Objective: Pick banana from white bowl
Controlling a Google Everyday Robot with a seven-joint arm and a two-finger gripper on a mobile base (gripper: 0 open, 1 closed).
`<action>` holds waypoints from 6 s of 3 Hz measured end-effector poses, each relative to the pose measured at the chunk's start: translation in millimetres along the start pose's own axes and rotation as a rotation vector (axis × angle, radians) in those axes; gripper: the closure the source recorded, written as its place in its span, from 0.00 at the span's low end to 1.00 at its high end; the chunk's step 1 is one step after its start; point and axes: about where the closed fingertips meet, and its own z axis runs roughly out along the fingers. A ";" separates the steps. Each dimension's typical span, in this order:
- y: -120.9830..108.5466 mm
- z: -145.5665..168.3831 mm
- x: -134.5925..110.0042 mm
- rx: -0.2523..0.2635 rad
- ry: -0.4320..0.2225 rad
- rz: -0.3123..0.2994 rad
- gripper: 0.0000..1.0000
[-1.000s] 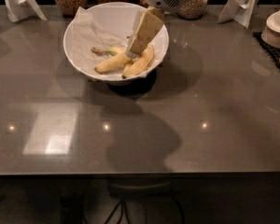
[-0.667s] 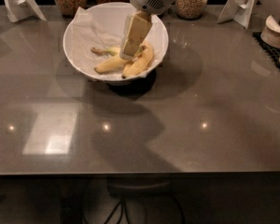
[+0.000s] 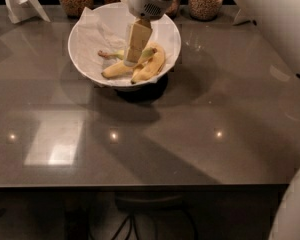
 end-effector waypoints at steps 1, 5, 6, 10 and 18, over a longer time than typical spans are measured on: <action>-6.6 17.0 5.2 -0.018 0.023 -0.001 0.00; -3.5 49.3 49.1 -0.054 0.143 0.089 0.68; 0.9 56.6 53.8 -0.071 0.150 0.110 0.64; 3.9 66.4 59.6 -0.092 0.160 0.130 0.42; -11.9 23.1 46.0 -0.006 0.107 0.127 1.00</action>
Offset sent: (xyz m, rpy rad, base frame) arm 0.0353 -0.0106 -0.0443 -0.1062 0.0417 -0.0620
